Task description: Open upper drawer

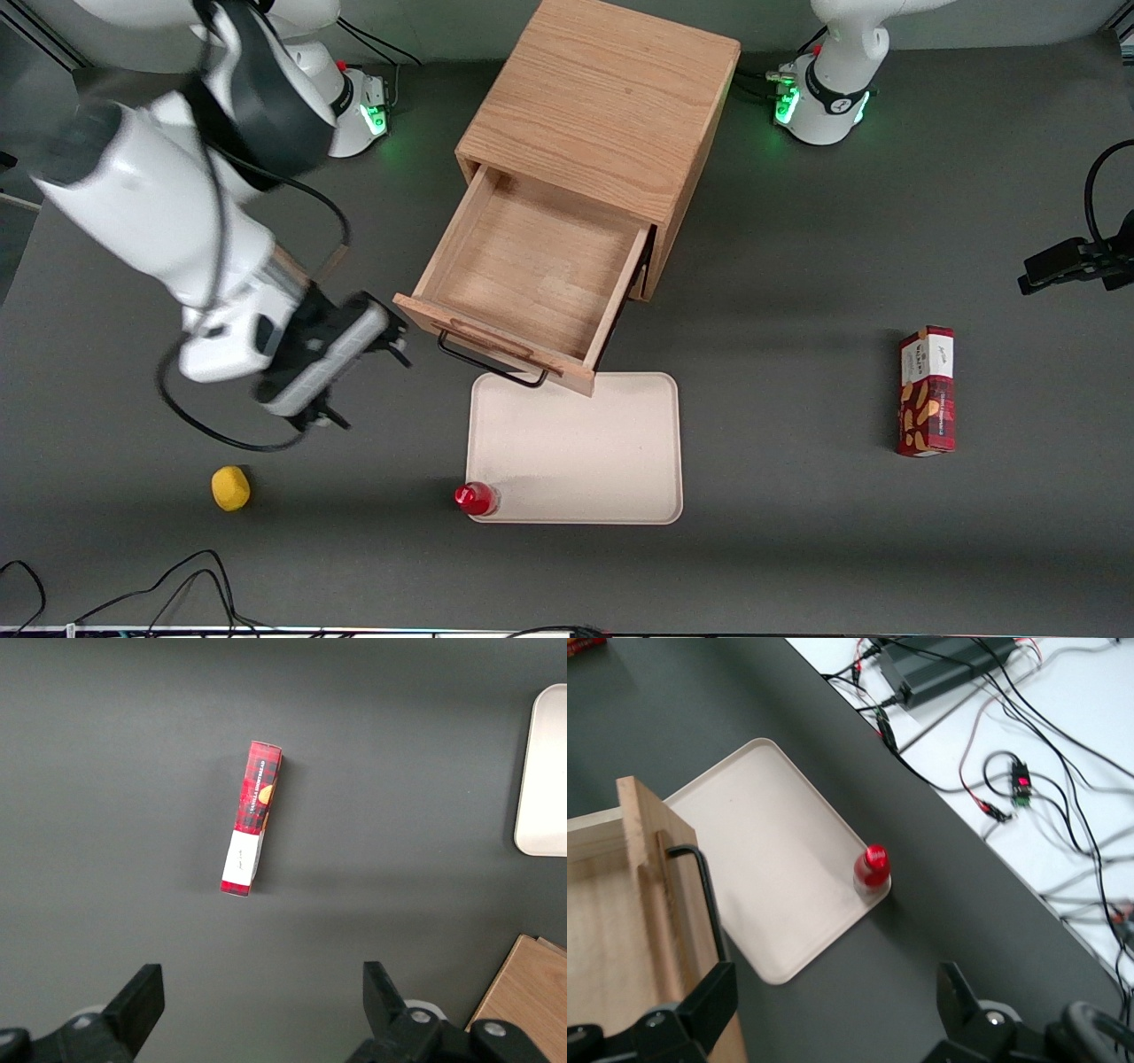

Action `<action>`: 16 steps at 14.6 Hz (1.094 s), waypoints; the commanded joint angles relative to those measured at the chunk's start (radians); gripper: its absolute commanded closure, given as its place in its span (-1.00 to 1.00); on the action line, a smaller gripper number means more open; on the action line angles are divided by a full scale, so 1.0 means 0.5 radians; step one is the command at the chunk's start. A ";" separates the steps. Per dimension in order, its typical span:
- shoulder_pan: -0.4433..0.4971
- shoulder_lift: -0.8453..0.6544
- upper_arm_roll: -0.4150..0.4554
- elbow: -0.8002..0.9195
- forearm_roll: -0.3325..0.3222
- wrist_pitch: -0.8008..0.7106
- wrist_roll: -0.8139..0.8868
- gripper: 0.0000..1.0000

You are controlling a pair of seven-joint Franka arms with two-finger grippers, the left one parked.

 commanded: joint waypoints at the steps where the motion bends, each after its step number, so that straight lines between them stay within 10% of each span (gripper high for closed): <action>1: -0.060 -0.340 -0.150 -0.320 0.193 -0.164 0.270 -1.00; 8: -0.385 -0.764 -0.157 -0.796 0.138 -0.616 1.166 -1.00; 16: -0.435 -0.838 -0.135 -0.769 -0.175 -0.705 1.259 -1.00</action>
